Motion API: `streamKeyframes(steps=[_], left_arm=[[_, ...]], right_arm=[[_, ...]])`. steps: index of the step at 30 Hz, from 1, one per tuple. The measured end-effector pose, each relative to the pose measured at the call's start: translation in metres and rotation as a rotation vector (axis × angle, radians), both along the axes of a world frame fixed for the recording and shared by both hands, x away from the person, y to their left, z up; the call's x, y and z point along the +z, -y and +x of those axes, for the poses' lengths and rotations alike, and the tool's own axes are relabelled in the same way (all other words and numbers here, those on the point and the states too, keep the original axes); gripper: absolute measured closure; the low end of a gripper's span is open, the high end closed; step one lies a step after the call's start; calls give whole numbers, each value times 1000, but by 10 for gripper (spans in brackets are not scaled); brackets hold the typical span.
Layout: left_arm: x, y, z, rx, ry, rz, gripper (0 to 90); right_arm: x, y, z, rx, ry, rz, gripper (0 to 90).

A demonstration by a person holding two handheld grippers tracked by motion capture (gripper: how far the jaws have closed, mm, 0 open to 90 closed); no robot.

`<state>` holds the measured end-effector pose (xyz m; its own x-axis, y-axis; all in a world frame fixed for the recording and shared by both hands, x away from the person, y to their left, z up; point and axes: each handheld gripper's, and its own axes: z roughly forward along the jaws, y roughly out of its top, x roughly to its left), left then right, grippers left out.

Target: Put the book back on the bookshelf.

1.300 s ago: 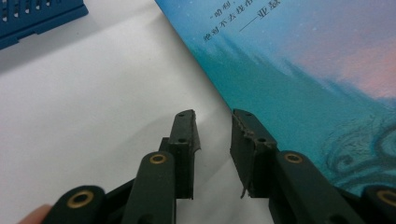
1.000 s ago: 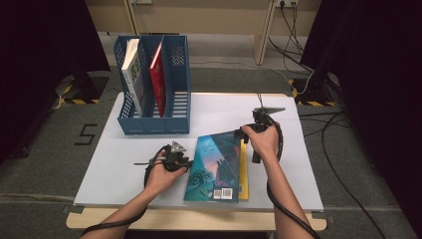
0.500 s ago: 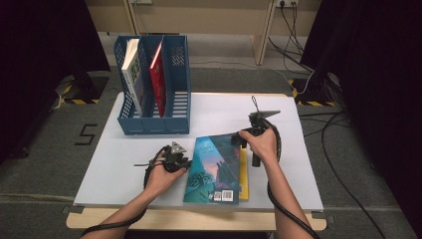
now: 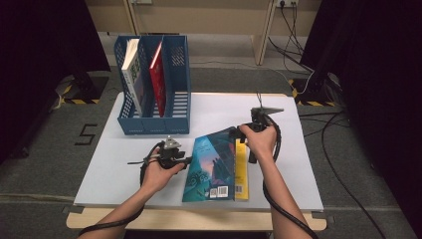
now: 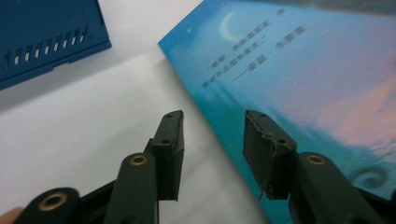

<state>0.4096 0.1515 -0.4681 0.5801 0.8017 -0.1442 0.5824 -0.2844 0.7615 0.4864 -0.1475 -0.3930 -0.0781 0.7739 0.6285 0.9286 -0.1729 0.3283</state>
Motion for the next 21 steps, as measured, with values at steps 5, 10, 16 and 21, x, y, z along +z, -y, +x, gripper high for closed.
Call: streamKeyframes(steps=[5,10,16,21], left_arm=[[9,-1,-1,-3,15,-21,546],[15,-3,0,1,23,-42,531],[23,-3,0,4,33,-59,517],[30,-1,0,-7,37,-79,493]], right_arm=[[8,-9,0,3,26,-12,748],[15,-17,2,2,60,-27,750],[26,-22,4,-11,103,-41,751],[36,-23,5,-39,135,-43,752]])
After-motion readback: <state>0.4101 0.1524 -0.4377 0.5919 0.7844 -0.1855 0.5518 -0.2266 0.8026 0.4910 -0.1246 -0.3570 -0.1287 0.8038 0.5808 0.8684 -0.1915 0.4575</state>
